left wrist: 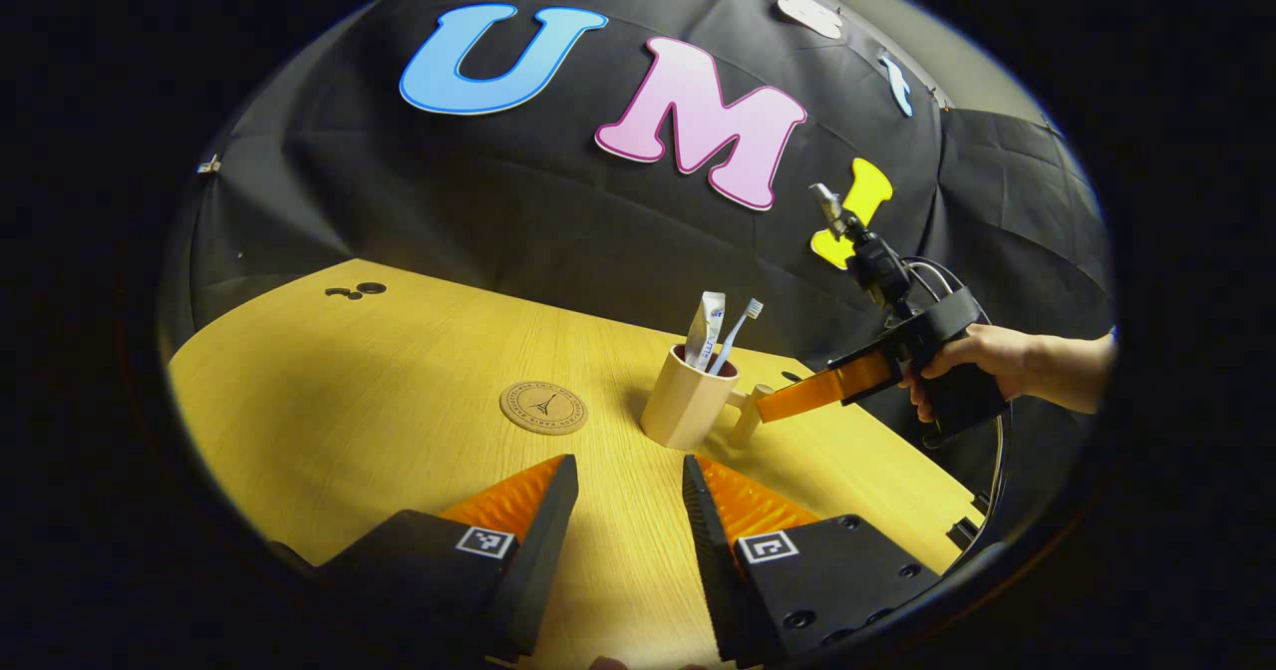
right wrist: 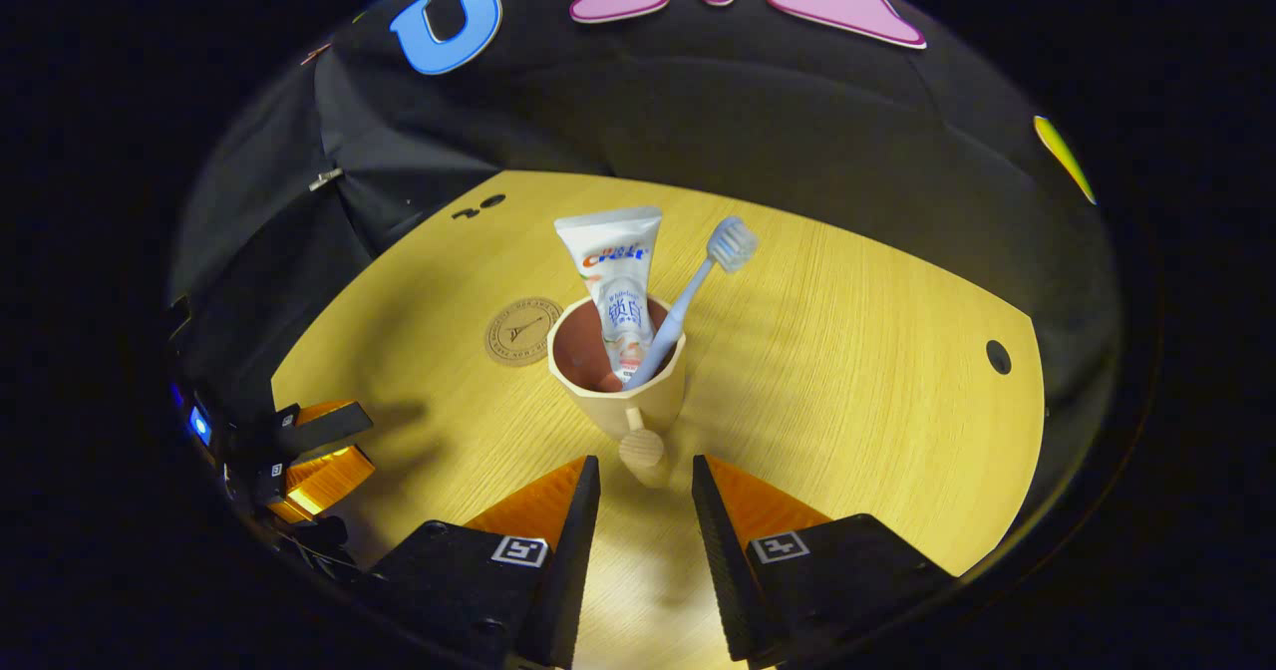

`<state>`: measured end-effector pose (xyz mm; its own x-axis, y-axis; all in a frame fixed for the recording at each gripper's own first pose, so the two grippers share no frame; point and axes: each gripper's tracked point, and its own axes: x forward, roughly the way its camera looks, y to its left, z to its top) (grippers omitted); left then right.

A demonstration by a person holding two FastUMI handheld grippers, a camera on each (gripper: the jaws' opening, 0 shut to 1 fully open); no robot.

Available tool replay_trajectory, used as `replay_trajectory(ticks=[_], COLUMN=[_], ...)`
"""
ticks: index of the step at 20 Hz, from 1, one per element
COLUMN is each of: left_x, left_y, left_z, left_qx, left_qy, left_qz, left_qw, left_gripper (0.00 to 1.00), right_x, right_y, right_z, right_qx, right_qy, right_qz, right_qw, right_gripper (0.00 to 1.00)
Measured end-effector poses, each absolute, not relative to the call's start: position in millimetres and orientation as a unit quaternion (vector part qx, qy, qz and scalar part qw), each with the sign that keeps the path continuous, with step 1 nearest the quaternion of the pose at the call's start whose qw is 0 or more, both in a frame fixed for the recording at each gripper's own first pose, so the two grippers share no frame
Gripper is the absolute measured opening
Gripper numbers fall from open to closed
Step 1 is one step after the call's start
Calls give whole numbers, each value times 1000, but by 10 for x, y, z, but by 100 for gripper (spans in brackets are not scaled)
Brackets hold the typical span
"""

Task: Put the toothbrush and toothpaste on the desktop into the cup, then pick up the cup and place it on the coaster on the desktop.

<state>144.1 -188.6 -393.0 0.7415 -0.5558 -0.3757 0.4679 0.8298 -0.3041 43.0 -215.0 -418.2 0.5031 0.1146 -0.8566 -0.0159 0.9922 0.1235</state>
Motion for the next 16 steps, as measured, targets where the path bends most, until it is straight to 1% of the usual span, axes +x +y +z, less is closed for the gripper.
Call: replay_trajectory(ticks=[6, 10, 14, 16], left_x=[1426, 1465, 1475, 1495], left_y=[-1770, -1700, -1655, -1642], left_z=[-4023, -4080, -4103, -4122], left_qx=[-95, -100, -106, -107], left_qy=[239, 241, 242, 243], left_qz=[-266, -258, -254, -253], left_qw=[929, 930, 930, 930], left_gripper=[67, 67, 67, 67], right_x=[656, 643, 624, 653], right_y=[-2106, -2107, -2118, -2111], right_z=[-4563, -4786, -4878, -4896], right_qx=[8, -4, -11, -19], right_qy=[554, 596, 622, 626], right_qz=[53, 54, 56, 53], right_qw=[831, 802, 781, 778], right_gripper=[59, 57, 57, 56])
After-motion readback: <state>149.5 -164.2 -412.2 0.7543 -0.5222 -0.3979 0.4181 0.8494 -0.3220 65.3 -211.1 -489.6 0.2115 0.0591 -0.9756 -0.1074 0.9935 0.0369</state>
